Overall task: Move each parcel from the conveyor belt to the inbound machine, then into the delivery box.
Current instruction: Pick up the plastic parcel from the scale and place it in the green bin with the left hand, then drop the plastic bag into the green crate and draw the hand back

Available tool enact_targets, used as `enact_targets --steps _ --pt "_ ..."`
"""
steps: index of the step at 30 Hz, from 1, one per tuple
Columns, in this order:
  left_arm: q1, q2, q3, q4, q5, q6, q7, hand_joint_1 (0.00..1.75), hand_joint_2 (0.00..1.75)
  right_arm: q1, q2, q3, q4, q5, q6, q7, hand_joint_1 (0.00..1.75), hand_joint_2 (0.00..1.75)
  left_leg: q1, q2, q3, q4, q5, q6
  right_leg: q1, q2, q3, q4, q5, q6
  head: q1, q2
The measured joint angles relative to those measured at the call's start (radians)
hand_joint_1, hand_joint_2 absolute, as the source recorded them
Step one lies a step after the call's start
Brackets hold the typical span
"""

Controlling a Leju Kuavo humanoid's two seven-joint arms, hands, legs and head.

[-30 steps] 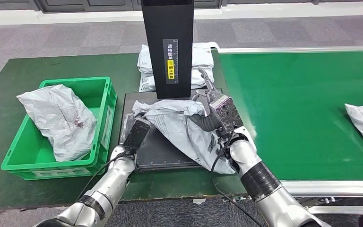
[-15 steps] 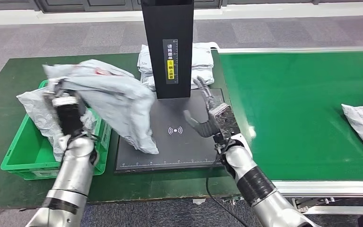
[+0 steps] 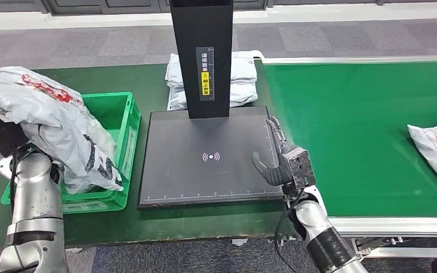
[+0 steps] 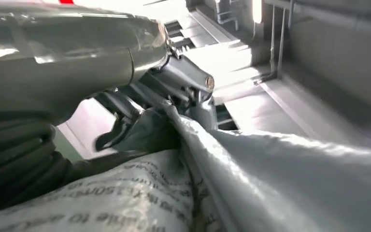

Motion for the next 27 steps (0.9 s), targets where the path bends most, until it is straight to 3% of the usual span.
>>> enact_targets --steps 1,4,8,16,20,27 --pt "-0.02 0.012 0.012 0.044 -0.033 -0.015 0.029 0.0 1.75 0.011 -0.006 -0.005 -0.014 0.0 -0.001 0.005 0.0 1.75 0.0 0.0 0.0 0.0 0.0 0.0 0.0 0.0 0.0 0.0 0.0 0.0 0.0 0.0" --pt "-0.083 0.048 0.016 0.196 -0.108 -0.084 0.118 0.0 1.75 0.045 -0.022 -0.022 -0.061 0.001 -0.006 0.025 0.0 1.75 0.0 0.0 0.0 0.0 0.001 -0.001 0.0 0.0 0.0 0.0 0.001 -0.001 0.0 0.0" --pt "-0.143 0.081 -0.047 0.384 -0.201 -0.169 0.243 0.0 1.75 0.081 -0.032 -0.046 -0.124 0.01 -0.007 0.053 0.0 1.75 0.0 0.001 0.0 0.0 0.001 -0.001 0.0 0.001 0.0 0.0 0.002 -0.002 0.0 0.0" --pt "-0.165 0.106 -0.129 0.546 -0.258 -0.174 0.322 0.0 1.75 0.114 -0.04 -0.068 -0.173 0.028 -0.001 0.066 0.0 1.75 0.0 0.004 0.0 0.0 0.001 -0.001 0.0 0.004 -0.002 0.0 0.002 -0.002 0.0 0.0" --pt "-0.165 0.116 -0.132 0.571 -0.236 -0.137 0.313 0.0 1.75 0.129 -0.045 -0.083 -0.186 0.034 0.011 0.07 0.0 1.75 0.0 0.004 0.0 0.0 0.001 -0.001 0.0 0.004 -0.002 0.0 0.002 -0.002 0.0 0.0" --pt "-0.136 0.115 -0.041 0.458 0.042 -0.103 0.12 0.0 1.75 0.15 -0.051 -0.094 -0.191 0.033 0.019 0.063 0.0 1.75 0.0 0.004 0.0 0.0 0.001 -0.001 0.0 0.004 -0.002 0.0 0.002 -0.002 0.0 0.0"
